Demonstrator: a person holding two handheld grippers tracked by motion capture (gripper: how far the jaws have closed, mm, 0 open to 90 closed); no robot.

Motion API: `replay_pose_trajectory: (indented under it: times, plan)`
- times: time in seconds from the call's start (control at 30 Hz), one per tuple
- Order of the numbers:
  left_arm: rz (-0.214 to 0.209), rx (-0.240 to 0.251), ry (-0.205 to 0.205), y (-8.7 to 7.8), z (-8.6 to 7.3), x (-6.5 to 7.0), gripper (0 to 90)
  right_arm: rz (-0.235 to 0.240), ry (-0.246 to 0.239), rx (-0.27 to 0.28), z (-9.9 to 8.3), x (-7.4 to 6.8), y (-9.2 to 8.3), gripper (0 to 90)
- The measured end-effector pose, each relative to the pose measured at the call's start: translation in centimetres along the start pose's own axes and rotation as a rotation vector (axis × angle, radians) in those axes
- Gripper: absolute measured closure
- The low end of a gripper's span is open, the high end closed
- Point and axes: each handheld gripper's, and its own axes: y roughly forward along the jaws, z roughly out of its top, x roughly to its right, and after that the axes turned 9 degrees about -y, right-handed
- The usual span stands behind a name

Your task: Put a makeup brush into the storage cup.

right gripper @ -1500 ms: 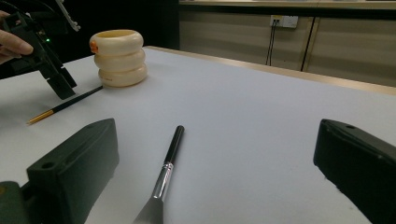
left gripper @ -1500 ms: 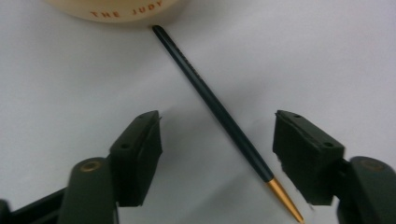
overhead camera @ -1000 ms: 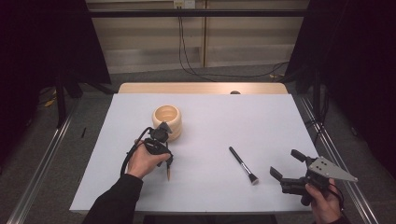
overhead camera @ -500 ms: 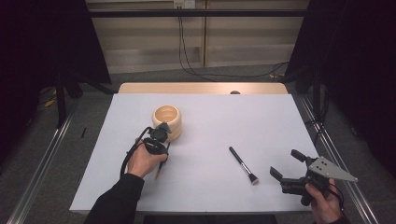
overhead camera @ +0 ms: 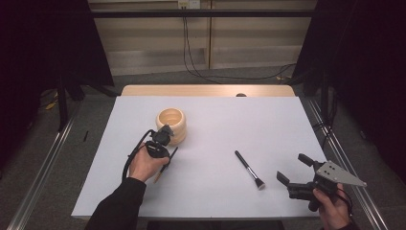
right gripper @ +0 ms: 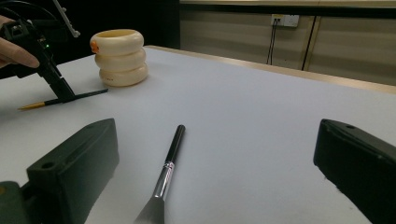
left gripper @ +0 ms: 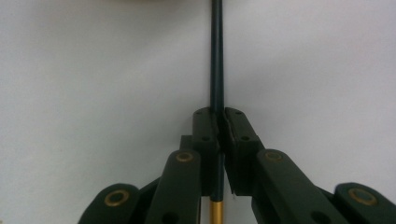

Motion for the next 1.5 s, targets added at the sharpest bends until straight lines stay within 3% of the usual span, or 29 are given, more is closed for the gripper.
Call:
replay_pose_trajectory:
  times: [0.03, 0.13, 0.43, 0.5, 0.6, 0.7, 0.9, 1.2, 1.5]
  plan:
    - [-0.005, -0.005, 0.014, 0.0, 0.0, -0.1, 84.0, -0.002, -0.001, 0.001, 0.0, 0.0, 0.0, 0.0]
    - [-0.013, 0.000, 0.001, -0.1, 0.0, -0.2, 84.0, -0.001, -0.001, -0.001, 0.0, 0.0, 0.0, 0.0]
    - [-0.023, 0.017, 0.013, -0.3, -0.4, -0.3, 84.1, -0.001, 0.002, 0.001, 0.0, 0.0, 0.0, 0.0]
    - [-0.021, 0.042, 0.026, -0.6, -0.5, -0.4, 84.0, -0.002, 0.001, 0.001, 0.0, 0.1, 0.0, 0.0]
    - [-0.062, 0.068, 0.009, -1.0, -0.7, -0.4, 84.1, -0.003, 0.001, 0.001, 0.0, 0.1, 0.0, 0.0]
    - [-0.076, 0.069, 0.026, -1.3, -0.8, -0.7, 84.0, -0.002, 0.001, 0.001, 0.0, 0.0, 0.0, 0.0]
    - [-0.099, 0.128, 0.008, -2.0, -1.3, -0.8, 84.0, -0.005, 0.000, 0.001, 0.0, 0.1, 0.0, 0.0]
    - [-0.118, 0.192, 0.027, -3.2, -2.1, -0.5, 84.0, -0.004, 0.002, 0.001, 0.0, 0.1, 0.0, 0.0]
    - [-0.173, 0.308, 0.054, -4.2, -3.1, -0.3, 84.0, -0.004, 0.000, 0.001, 0.0, 0.1, 0.0, 0.0]
